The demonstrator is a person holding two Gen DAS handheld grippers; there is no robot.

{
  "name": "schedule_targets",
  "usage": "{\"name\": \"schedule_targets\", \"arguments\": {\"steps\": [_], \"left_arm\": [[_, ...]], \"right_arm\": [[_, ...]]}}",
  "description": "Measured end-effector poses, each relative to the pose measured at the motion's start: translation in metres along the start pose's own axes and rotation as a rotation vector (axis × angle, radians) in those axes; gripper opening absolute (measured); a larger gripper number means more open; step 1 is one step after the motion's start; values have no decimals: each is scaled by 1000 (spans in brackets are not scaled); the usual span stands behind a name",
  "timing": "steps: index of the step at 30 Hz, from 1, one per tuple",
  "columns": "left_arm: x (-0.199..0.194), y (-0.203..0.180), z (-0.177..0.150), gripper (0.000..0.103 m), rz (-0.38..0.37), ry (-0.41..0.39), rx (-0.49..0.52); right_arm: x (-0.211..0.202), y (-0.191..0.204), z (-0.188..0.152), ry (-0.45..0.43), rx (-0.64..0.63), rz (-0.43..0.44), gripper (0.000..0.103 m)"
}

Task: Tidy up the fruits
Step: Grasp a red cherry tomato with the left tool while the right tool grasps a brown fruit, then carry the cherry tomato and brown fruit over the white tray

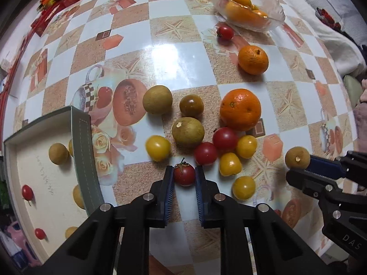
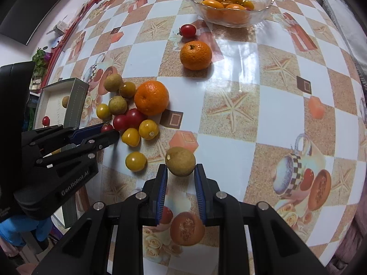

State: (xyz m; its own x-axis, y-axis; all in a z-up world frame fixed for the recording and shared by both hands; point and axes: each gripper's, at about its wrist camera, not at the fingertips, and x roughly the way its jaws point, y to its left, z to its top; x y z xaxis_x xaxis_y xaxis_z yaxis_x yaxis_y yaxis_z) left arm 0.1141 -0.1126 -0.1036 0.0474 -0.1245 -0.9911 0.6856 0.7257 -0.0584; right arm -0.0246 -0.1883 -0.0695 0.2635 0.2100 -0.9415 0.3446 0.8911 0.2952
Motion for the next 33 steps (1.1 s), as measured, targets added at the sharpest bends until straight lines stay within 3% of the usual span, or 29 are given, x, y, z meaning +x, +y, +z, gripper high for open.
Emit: {"name": "schedule_targets", "arguments": {"steps": [10, 17, 24, 33], "left_arm": [[-34, -5, -7, 19, -49, -32, -8], [-59, 12, -41, 19, -48, -56, -36], [-89, 38, -75, 19, -39, -91, -57], [-99, 84, -107, 19, -22, -87, -126]], "right_arm": [[-16, -5, -19, 0, 72, 22, 26], [-28, 11, -32, 11, 54, 14, 26], [-36, 43, -39, 20, -10, 3, 26], [-29, 107, -33, 47, -113, 16, 26]]}}
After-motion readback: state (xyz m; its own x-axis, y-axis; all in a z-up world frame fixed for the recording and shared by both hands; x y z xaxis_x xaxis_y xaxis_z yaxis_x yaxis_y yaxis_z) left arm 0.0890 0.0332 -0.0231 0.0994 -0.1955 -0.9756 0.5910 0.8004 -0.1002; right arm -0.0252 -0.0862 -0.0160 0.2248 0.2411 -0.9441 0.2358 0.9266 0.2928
